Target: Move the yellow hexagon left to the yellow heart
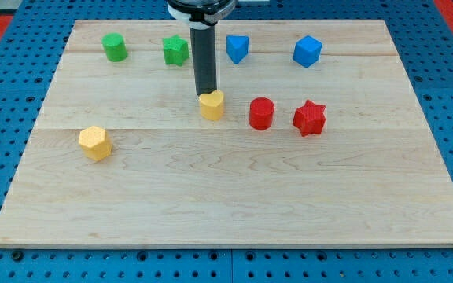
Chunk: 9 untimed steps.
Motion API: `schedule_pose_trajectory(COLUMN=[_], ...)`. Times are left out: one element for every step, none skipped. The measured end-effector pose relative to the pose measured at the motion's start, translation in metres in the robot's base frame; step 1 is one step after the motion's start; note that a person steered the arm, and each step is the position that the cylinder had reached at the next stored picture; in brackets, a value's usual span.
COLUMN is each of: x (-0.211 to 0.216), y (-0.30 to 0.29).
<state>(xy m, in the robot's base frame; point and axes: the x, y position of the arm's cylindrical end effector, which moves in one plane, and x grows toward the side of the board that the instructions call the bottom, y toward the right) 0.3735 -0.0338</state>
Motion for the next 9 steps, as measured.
schedule_pose_trajectory(x=[0.000,0.014,0.020,-0.009,0.004,0.084,0.148,0.138,0.124], y=[0.000,0.000,0.000,-0.029,-0.092,-0.072,-0.059,-0.158,-0.189])
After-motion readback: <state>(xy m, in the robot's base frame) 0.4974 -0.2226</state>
